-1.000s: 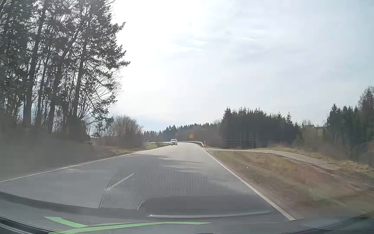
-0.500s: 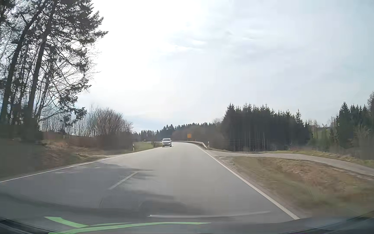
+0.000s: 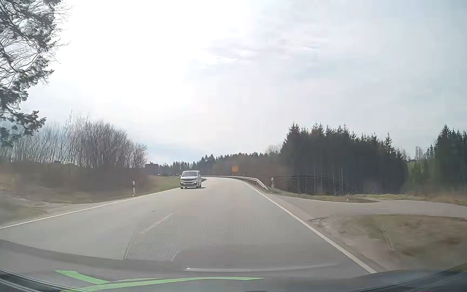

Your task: Follow the waypoints while adhering to traffic rules and regulations

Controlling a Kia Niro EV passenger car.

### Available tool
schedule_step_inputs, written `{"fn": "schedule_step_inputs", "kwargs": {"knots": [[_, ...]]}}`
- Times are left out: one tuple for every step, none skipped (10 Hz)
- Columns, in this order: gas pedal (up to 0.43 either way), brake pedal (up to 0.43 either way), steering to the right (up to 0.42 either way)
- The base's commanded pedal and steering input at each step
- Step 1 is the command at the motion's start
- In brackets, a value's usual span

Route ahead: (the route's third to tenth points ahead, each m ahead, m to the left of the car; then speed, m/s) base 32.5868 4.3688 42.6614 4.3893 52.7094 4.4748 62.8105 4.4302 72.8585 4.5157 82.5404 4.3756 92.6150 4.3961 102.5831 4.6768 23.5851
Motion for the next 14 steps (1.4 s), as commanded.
{"fn": "schedule_step_inputs", "kwargs": {"knots": [[0.339,0.0,0.002],[0.339,0.0,0.002],[0.339,0.0,0.002],[0.339,0.0,0.001],[0.339,0.0,0.001],[0.339,0.0,-0.001],[0.339,0.0,-0.001],[0.339,0.0,-0.001],[0.339,0.0,-0.001],[0.331,0.0,-0.001],[0.331,0.0,-0.001],[0.319,0.0,-0.001],[0.319,0.0,-0.001],[0.319,0.0,-0.001]]}}
